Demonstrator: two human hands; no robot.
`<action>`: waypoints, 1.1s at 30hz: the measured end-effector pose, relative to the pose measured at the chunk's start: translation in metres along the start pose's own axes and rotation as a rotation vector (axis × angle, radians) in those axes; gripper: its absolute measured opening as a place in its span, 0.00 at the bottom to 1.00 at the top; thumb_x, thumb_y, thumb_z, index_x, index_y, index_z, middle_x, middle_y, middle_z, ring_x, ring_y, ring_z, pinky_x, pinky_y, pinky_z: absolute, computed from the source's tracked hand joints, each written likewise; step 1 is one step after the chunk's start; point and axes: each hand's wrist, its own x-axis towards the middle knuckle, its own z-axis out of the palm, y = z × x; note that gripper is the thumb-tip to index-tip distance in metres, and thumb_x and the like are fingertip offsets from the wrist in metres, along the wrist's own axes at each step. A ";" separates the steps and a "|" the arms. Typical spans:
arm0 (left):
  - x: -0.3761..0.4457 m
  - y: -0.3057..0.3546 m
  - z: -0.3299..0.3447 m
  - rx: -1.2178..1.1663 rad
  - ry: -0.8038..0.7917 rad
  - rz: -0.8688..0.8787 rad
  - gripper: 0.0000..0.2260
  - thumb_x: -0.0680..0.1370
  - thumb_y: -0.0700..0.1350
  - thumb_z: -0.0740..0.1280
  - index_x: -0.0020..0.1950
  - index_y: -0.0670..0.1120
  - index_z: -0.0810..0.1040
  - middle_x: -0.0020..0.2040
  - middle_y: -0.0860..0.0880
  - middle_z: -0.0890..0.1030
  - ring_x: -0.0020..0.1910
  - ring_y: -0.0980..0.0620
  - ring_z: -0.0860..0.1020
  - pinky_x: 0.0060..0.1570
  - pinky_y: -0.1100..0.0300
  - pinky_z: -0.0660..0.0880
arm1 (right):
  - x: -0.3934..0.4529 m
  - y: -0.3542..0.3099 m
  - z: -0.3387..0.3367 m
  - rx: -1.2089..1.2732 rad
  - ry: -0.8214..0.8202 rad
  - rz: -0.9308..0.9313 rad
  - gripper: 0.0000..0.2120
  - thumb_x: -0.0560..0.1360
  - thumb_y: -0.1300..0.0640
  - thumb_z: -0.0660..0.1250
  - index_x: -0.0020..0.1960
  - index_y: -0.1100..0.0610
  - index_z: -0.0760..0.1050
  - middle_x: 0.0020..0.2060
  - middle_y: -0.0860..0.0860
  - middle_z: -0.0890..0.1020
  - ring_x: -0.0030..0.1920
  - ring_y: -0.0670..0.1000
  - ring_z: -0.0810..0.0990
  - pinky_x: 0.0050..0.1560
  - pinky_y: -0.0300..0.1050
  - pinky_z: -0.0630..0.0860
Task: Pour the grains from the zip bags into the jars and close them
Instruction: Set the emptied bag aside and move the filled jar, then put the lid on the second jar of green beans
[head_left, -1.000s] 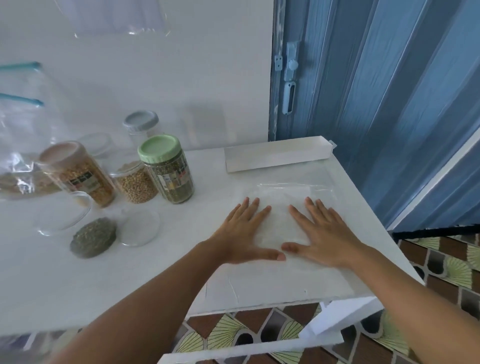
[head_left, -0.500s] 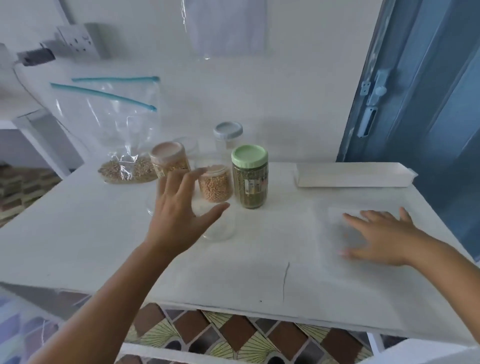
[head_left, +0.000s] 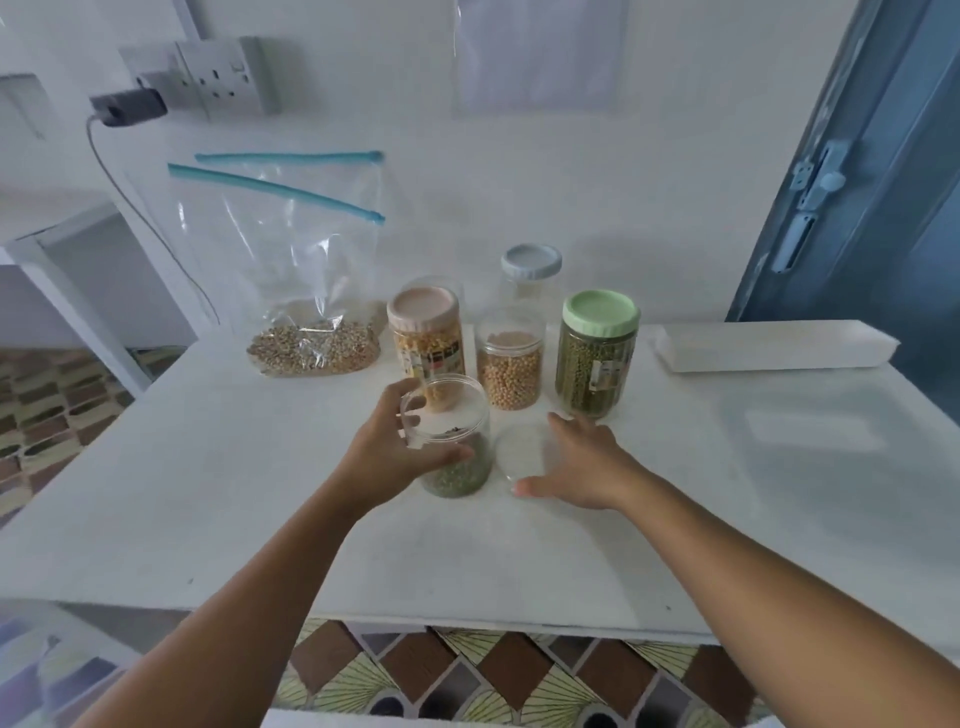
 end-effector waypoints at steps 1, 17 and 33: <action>0.001 -0.003 -0.001 -0.018 -0.004 0.006 0.50 0.61 0.56 0.87 0.78 0.56 0.65 0.69 0.54 0.76 0.67 0.55 0.75 0.63 0.53 0.76 | 0.002 -0.002 0.004 -0.027 0.001 0.020 0.60 0.65 0.22 0.70 0.83 0.52 0.51 0.81 0.57 0.56 0.79 0.63 0.58 0.72 0.61 0.67; 0.017 -0.004 -0.004 -0.003 -0.101 0.003 0.52 0.52 0.64 0.84 0.73 0.65 0.64 0.69 0.49 0.71 0.67 0.50 0.73 0.61 0.52 0.76 | -0.002 -0.006 -0.020 0.391 0.268 -0.367 0.58 0.66 0.44 0.83 0.84 0.45 0.49 0.74 0.42 0.59 0.75 0.44 0.62 0.75 0.46 0.64; 0.026 0.003 0.014 -0.019 -0.148 0.113 0.49 0.58 0.58 0.88 0.74 0.65 0.68 0.70 0.55 0.75 0.70 0.53 0.74 0.68 0.46 0.75 | 0.017 -0.074 -0.054 0.366 0.102 -0.500 0.59 0.62 0.37 0.84 0.81 0.42 0.51 0.76 0.46 0.71 0.75 0.49 0.70 0.75 0.52 0.68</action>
